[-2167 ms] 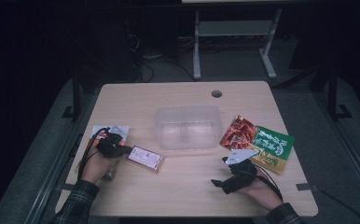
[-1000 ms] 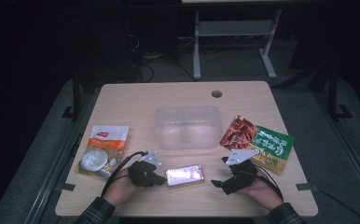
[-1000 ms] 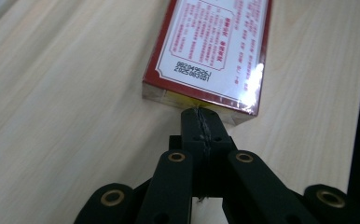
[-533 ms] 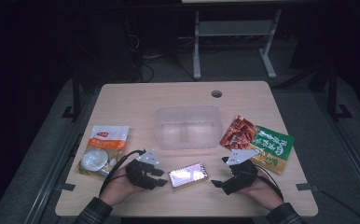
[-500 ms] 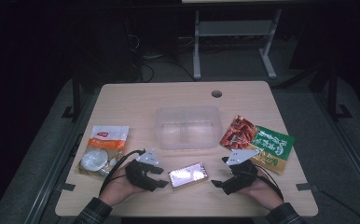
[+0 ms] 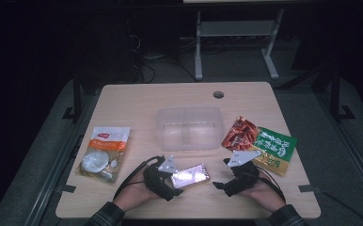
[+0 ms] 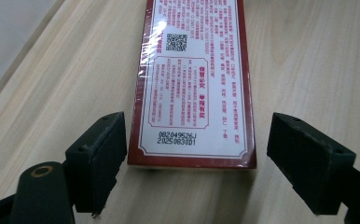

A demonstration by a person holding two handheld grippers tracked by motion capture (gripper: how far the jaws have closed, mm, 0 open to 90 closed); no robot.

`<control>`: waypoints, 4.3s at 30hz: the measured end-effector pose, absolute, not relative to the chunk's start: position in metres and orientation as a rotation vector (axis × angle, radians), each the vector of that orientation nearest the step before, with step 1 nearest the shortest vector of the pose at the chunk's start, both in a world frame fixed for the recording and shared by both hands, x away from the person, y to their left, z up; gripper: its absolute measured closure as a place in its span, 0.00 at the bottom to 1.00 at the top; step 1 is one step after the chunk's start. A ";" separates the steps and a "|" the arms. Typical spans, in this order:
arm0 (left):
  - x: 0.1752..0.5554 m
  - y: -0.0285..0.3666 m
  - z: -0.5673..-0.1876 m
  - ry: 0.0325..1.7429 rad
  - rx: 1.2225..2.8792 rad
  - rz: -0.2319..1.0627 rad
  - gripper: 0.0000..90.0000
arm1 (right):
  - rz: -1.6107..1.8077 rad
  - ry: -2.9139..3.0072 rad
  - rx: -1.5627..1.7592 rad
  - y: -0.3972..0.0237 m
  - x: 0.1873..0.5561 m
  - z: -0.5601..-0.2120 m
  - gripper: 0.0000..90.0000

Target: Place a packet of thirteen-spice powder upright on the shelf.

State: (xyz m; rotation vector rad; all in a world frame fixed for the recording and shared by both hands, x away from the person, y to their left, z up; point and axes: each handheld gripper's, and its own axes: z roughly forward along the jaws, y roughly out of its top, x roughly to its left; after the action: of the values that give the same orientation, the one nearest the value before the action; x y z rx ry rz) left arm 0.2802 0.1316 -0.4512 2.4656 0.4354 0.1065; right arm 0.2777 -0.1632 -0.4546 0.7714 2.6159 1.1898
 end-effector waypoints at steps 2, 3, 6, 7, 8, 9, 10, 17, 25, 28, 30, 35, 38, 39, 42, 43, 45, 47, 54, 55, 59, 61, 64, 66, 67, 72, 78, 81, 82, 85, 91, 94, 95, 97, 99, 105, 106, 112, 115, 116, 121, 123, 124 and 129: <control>0.281 0.130 -0.453 0.440 2.467 0.106 0.22 | 1.188 2.619 0.771 -0.163 0.278 -0.455 0.08; 0.282 0.129 -0.456 0.456 2.461 0.100 0.22 | 1.185 2.620 0.769 -0.163 0.278 -0.455 0.08; 0.283 0.128 -0.458 0.465 2.468 0.092 0.24 | 1.186 2.619 0.757 -0.164 0.277 -0.454 0.08; 0.283 0.128 -0.458 0.459 2.473 0.077 0.24 | 1.188 2.619 0.757 -0.164 0.277 -0.455 0.08; 0.283 0.128 -0.458 0.459 2.473 0.077 0.28 | 1.188 2.619 0.757 -0.164 0.277 -0.455 0.08; 0.283 0.128 -0.458 0.461 2.473 0.071 0.29 | 1.189 2.617 0.757 -0.164 0.277 -0.454 0.08; 0.283 0.128 -0.458 0.460 2.474 0.079 0.29 | 1.189 2.617 0.757 -0.164 0.277 -0.454 0.08; 0.283 0.128 -0.458 0.456 2.469 0.096 0.35 | 1.190 2.615 0.756 -0.164 0.278 -0.454 0.08; 0.284 0.132 -0.457 0.468 2.445 0.070 0.35 | 1.212 2.630 0.760 -0.165 0.277 -0.453 0.08; 0.285 0.136 -0.453 0.474 2.405 0.057 0.35 | 1.236 2.636 0.755 -0.165 0.277 -0.452 0.08; 0.286 0.142 -0.448 0.474 2.374 0.049 0.35 | 1.252 2.652 0.744 -0.166 0.277 -0.451 0.08; 0.286 0.155 -0.437 0.458 2.289 0.037 0.35 | 1.339 2.678 0.708 -0.166 0.274 -0.444 0.05; 0.287 0.162 -0.433 0.432 2.262 0.040 0.35 | 1.356 2.706 0.643 -0.165 0.273 -0.439 0.06; 0.288 0.165 -0.431 0.418 2.243 0.046 0.35 | 1.364 2.714 0.593 -0.163 0.275 -0.435 0.06; 0.289 0.168 -0.428 0.405 2.201 0.037 0.35 | 1.398 2.723 0.573 -0.162 0.279 -0.433 0.06; 0.288 0.169 -0.427 0.389 2.177 0.035 0.35 | 1.434 2.728 0.547 -0.161 0.284 -0.429 0.06; 0.287 0.170 -0.424 0.360 2.167 0.041 0.35 | 1.464 2.735 0.521 -0.160 0.287 -0.425 0.06; 0.286 0.171 -0.423 0.345 2.147 0.040 0.35 | 1.490 2.726 0.498 -0.159 0.290 -0.420 0.06; 0.286 0.174 -0.417 0.308 2.091 0.051 0.35 | 1.573 2.699 0.424 -0.156 0.302 -0.403 0.07; 0.285 0.175 -0.416 0.307 2.076 0.046 0.35 | 1.592 2.703 0.410 -0.153 0.306 -0.399 0.07; 0.285 0.176 -0.415 0.292 2.062 0.050 0.35 | 1.623 2.716 0.353 -0.144 0.312 -0.395 0.09; 0.285 0.176 -0.413 0.282 2.049 0.052 0.35 | 1.624 2.723 0.332 -0.139 0.315 -0.395 0.09; 0.284 0.176 -0.413 0.276 2.045 0.046 0.35 | 1.653 2.726 0.299 -0.133 0.318 -0.394 0.13; 0.285 0.176 -0.413 0.269 2.047 0.044 0.35 | 1.667 2.728 0.292 -0.131 0.319 -0.393 0.16; 0.284 0.176 -0.413 0.265 2.047 0.044 0.35 | 1.667 2.728 0.292 -0.131 0.319 -0.393 0.16; 0.285 0.175 -0.414 0.266 2.044 0.024 0.35 | 1.710 2.741 0.267 -0.130 0.322 -0.393 0.26; 0.287 0.165 -0.420 0.266 2.080 -0.005 0.35 | 1.741 2.713 0.265 -0.132 0.320 -0.389 0.27; 0.289 0.158 -0.424 0.257 2.105 -0.016 0.35 | 1.765 2.690 0.259 -0.131 0.320 -0.386 0.28; 0.289 0.158 -0.424 0.257 2.105 -0.016 0.35 | 1.765 2.690 0.259 -0.131 0.320 -0.386 0.28; 0.290 0.152 -0.428 0.259 2.116 -0.029 0.35 | 1.782 2.678 0.255 -0.129 0.320 -0.383 0.29; 0.291 0.148 -0.432 0.229 2.146 -0.058 0.35 | 1.795 2.669 0.182 -0.113 0.317 -0.374 0.31; 0.291 0.147 -0.432 0.222 2.151 -0.068 0.35 | 1.805 2.672 0.163 -0.107 0.316 -0.374 0.32; 0.291 0.147 -0.433 0.213 2.156 -0.083 0.35 | 1.809 2.677 0.157 -0.106 0.316 -0.374 0.32; 0.291 0.147 -0.433 0.212 2.158 -0.085 0.35 | 1.811 2.686 0.150 -0.103 0.316 -0.375 0.32; 0.291 0.146 -0.433 0.206 2.165 -0.091 0.35 | 1.814 2.695 0.147 -0.102 0.316 -0.375 0.33; 0.290 0.144 -0.435 0.206 2.171 -0.096 0.35 | 1.794 2.706 0.153 -0.099 0.314 -0.374 0.33; 0.290 0.144 -0.435 0.209 2.175 -0.095 0.35 | 1.791 2.713 0.161 -0.099 0.314 -0.374 0.33; 0.290 0.142 -0.439 0.221 2.192 -0.074 0.33 | 1.755 2.731 0.167 -0.097 0.314 -0.376 0.34; 0.289 0.142 -0.440 0.226 2.200 -0.071 0.29 | 1.729 2.751 0.170 -0.096 0.315 -0.378 0.34; 0.289 0.142 -0.440 0.231 2.204 -0.066 0.29 | 1.713 2.759 0.165 -0.096 0.315 -0.379 0.34; 0.290 0.150 -0.442 0.285 2.234 -0.046 0.21 | 1.669 2.774 0.165 -0.094 0.315 -0.381 0.34; 0.290 0.152 -0.443 0.295 2.248 -0.035 0.18 | 1.663 2.776 0.164 -0.095 0.315 -0.381 0.34; 0.290 0.154 -0.443 0.302 2.268 -0.021 0.17 | 1.646 2.783 0.172 -0.096 0.316 -0.382 0.34; 0.287 0.164 -0.449 0.372 2.333 0.015 0.16 | 1.621 2.792 0.182 -0.097 0.317 -0.382 0.34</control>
State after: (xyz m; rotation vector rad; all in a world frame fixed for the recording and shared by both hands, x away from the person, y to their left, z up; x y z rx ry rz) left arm 0.2869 0.1640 -0.4486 2.3332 0.3717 0.0146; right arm 0.3166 -0.0969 -0.3824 0.1818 2.7917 1.6208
